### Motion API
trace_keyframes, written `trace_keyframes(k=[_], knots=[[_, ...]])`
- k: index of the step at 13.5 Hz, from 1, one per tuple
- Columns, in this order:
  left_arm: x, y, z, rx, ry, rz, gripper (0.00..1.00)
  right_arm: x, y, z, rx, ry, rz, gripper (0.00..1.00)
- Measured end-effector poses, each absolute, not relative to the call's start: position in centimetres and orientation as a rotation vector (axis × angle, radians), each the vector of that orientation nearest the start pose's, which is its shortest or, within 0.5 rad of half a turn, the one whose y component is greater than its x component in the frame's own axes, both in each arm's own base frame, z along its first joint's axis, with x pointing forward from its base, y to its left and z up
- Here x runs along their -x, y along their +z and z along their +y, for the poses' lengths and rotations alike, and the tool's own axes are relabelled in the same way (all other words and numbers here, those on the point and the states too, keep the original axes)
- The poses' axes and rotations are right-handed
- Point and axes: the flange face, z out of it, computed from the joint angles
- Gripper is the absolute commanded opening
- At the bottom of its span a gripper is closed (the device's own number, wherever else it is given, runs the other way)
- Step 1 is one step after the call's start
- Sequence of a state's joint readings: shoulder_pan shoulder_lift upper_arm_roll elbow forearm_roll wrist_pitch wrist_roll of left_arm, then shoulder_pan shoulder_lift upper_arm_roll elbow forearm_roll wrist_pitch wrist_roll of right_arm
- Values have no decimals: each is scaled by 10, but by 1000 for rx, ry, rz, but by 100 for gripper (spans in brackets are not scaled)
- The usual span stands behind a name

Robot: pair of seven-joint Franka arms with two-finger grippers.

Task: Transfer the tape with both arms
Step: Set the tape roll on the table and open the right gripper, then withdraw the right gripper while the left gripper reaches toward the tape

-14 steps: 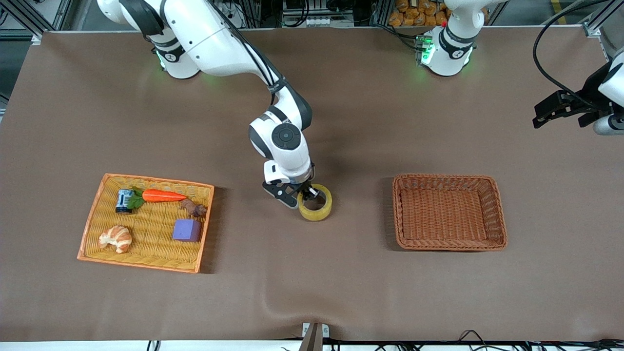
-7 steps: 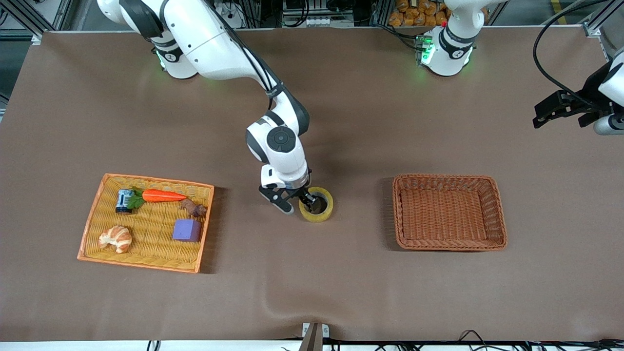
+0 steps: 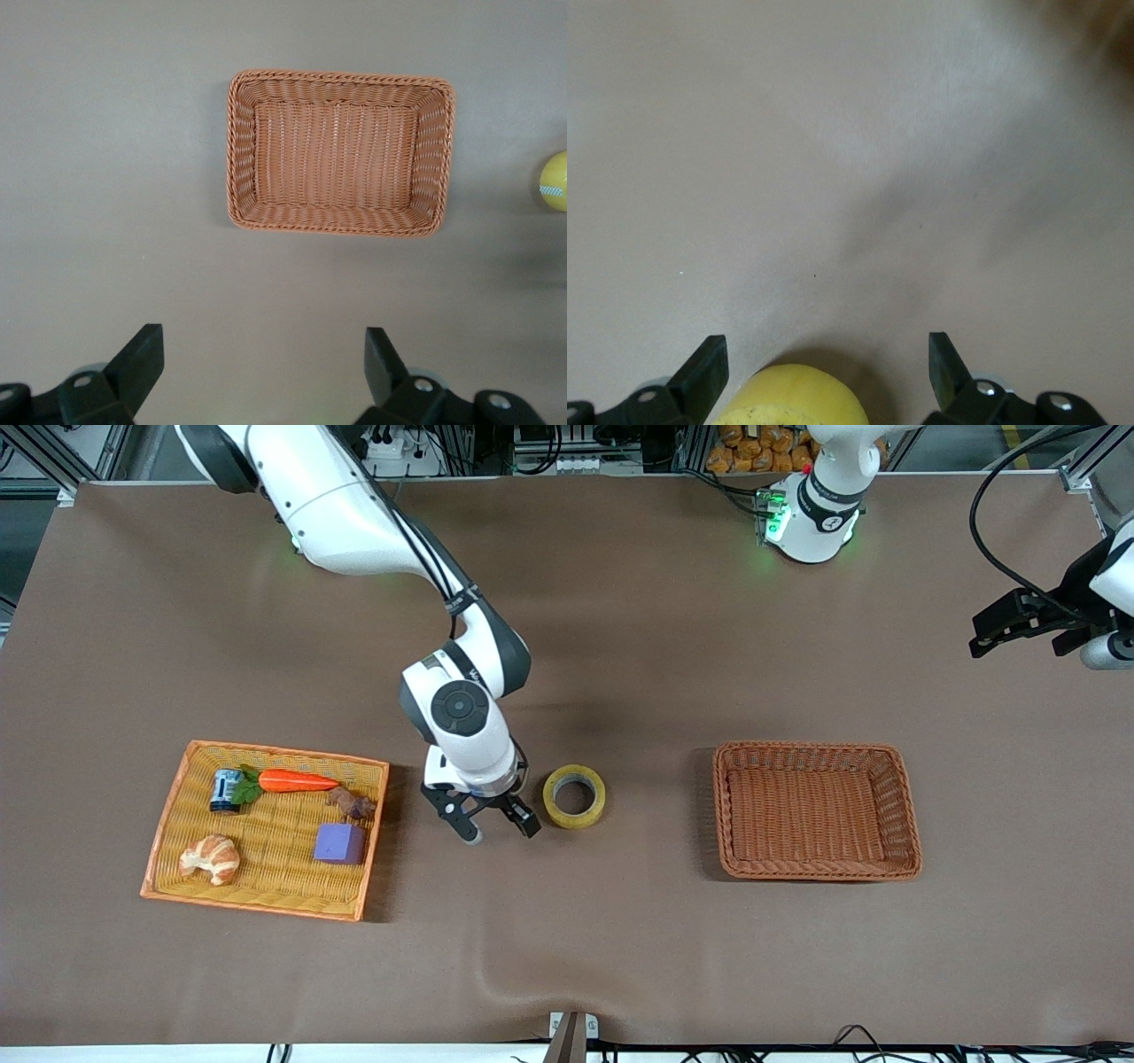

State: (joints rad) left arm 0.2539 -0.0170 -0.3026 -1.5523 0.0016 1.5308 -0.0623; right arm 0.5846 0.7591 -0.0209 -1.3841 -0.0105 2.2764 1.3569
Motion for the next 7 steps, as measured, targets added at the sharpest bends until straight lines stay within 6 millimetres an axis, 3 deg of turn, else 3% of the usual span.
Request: trace_keyframes(k=[3, 7], knots=[[-546, 636, -30, 3153, 16, -20, 100, -643, 327, 345, 3012, -13, 840, 100], [-560, 612, -58, 3270, 82, 12, 100, -658, 402, 256, 3107, 39, 505, 100]])
